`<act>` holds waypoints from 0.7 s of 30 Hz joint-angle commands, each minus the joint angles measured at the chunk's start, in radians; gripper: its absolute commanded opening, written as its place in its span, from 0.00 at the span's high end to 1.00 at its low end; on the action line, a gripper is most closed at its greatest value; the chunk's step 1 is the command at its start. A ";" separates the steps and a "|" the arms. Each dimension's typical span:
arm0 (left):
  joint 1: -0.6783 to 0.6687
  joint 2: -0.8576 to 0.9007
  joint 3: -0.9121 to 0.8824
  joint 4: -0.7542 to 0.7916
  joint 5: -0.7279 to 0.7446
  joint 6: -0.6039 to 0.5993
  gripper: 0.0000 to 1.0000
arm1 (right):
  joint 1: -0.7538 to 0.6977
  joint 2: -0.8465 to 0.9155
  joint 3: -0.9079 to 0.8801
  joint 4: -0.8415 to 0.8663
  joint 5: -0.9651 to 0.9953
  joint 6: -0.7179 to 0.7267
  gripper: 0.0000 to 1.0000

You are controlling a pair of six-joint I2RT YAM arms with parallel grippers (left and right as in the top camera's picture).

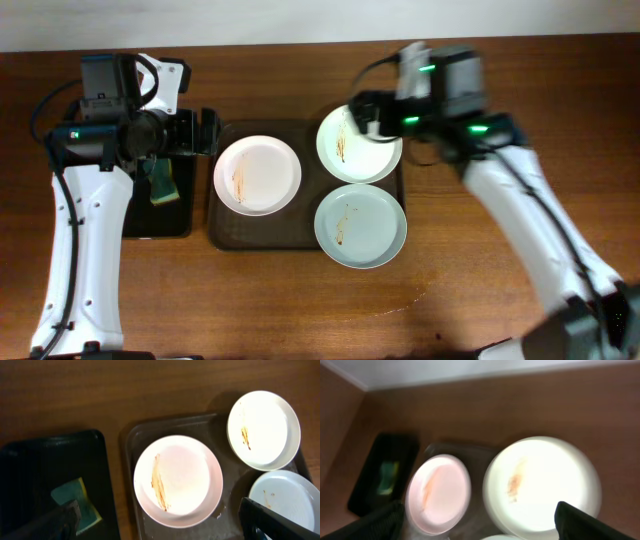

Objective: Clean dirty plates on tray and stack at the side

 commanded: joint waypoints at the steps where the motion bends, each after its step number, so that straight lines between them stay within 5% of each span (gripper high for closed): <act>1: 0.008 0.003 0.023 -0.043 -0.102 -0.008 0.01 | 0.141 0.107 0.020 0.041 0.091 0.158 0.15; 5: 0.122 0.012 0.023 -0.061 -0.185 -0.182 0.01 | 0.260 0.320 0.184 -0.060 0.213 0.169 0.24; 13: 0.217 0.184 0.023 -0.091 -0.185 -0.185 0.04 | 0.291 0.579 0.300 -0.107 0.248 0.165 0.60; 21: 0.217 0.320 0.023 -0.076 -0.193 -0.184 0.04 | 0.291 0.673 0.299 -0.064 0.210 0.178 0.74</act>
